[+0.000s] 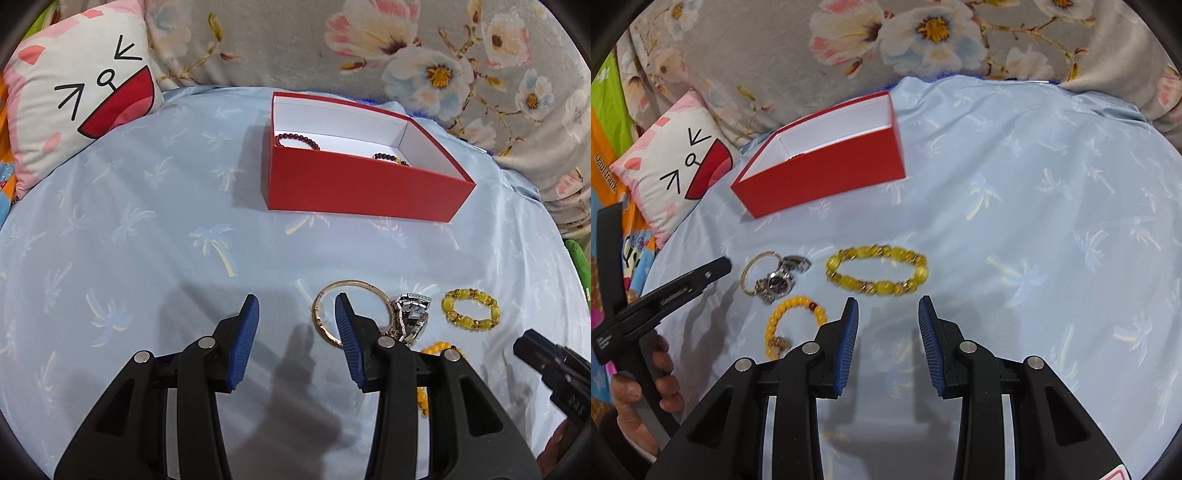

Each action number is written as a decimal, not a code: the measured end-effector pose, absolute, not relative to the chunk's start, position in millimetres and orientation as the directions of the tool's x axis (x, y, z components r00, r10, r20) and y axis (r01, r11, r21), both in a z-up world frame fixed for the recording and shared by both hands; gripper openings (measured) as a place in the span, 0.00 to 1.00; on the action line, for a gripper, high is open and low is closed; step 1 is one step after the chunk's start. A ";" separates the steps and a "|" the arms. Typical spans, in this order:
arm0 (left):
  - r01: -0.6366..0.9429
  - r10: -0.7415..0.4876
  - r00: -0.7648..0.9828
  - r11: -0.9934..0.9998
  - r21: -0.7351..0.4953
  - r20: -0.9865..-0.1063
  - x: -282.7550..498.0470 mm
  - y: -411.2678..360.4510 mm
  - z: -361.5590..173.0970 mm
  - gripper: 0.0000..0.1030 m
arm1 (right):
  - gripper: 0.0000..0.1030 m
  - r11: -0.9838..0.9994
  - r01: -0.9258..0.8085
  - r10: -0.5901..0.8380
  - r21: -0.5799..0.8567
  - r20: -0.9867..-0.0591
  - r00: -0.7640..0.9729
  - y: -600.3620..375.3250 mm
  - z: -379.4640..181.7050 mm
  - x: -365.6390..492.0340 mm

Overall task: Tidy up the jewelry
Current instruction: 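Grasp the yellow bead bracelet with the right tool, then grasp the gold bangle with the left tool while the right holds the yellow bracelet, then carry the bangle and yellow bracelet into the red box and open both tools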

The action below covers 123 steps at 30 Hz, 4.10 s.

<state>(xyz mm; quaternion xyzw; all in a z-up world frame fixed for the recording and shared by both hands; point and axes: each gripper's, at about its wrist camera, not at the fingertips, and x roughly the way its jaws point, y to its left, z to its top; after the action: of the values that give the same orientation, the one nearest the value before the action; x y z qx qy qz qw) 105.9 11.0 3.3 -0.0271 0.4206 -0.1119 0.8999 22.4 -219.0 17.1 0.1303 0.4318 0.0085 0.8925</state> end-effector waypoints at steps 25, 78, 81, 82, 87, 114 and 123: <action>0.224 -0.225 0.608 0.969 -0.107 -0.762 125.1 -12.4 -14.1 0.04 | 0.09 0.995 -0.027 0.090 0.092 -0.799 0.595 -160.4 -6.6 47.5; 0.332 -0.269 0.591 0.940 -0.075 -0.761 124.7 -22.8 -15.0 0.56 | 0.07 0.956 -0.056 0.253 0.289 -0.709 0.658 -174.4 50.0 39.3; 0.323 -0.309 0.585 0.937 -0.134 -0.750 123.1 -15.0 -13.3 0.55 | 0.07 0.955 -0.054 0.253 0.291 -0.708 0.659 -174.9 49.7 39.5; 0.317 -0.312 0.586 0.938 -0.143 -0.748 122.3 -13.8 -13.0 0.55 | 0.07 0.955 -0.053 0.253 0.292 -0.708 0.659 -174.9 49.6 39.7; 0.301 -0.302 0.590 0.943 -0.144 -0.748 115.5 -9.3 -12.2 0.56 | 0.07 0.955 -0.049 0.252 0.294 -0.711 0.657 -175.6 48.5 39.4; 0.260 -0.304 0.601 0.949 -0.179 -0.739 132.4 0.1 -0.2 0.02 | 0.07 0.954 -0.028 0.240 0.298 -0.706 0.667 -180.4 50.7 37.5; 0.297 -0.359 0.635 0.931 -0.214 -0.684 114.0 -1.6 44.9 0.02 | 0.07 0.946 -0.051 0.266 0.320 -0.679 0.684 -181.5 65.7 38.8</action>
<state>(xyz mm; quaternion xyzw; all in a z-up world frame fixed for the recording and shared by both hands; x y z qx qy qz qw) 114.0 -1.6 44.9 -0.0405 0.3868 -0.1816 0.9032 38.8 -181.5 65.7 0.1389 0.3876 0.0874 0.9071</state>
